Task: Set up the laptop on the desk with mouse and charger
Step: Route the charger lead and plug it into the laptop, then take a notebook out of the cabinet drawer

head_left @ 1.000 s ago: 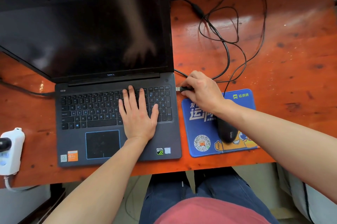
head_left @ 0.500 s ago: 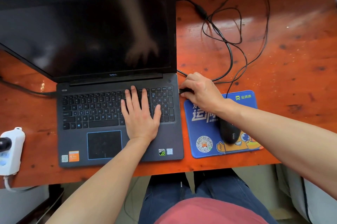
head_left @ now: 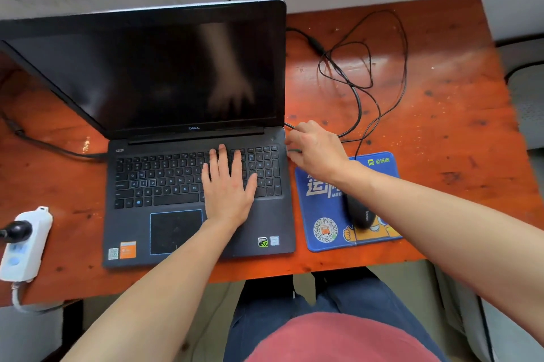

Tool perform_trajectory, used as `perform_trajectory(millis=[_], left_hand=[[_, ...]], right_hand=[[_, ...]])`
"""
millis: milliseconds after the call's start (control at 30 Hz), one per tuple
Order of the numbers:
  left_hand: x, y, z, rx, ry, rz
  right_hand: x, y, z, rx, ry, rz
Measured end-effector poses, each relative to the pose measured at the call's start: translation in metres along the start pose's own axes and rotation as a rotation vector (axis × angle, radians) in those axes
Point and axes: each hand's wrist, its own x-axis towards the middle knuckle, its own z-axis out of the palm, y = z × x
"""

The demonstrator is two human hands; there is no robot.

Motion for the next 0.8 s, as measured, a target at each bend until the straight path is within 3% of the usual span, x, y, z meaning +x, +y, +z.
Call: perform_trajectory(millis=[100, 200, 500, 800], left_hand=[[-0.012, -0.011, -0.027, -0.049, -0.076, 0.024], [-0.045, -0.024, -0.052, -0.125, -0.105, -0.09], [-0.22, -0.042, -0.057, -0.305, 0.036, -0.603], [-0.478, -0.034, -0.034, -0.438, 0.254, -1.214]], right_hand=[[-0.01, -0.017, -0.012, -0.044, -0.007, -0.083], [-0.018, -0.045, -0.016, -0.119, -0.101, -0.252], [-0.068, -0.153, -0.003, -0.305, -0.295, -0.852], [-0.232, -0.328, 0.044, -0.371, -0.394, -1.504]])
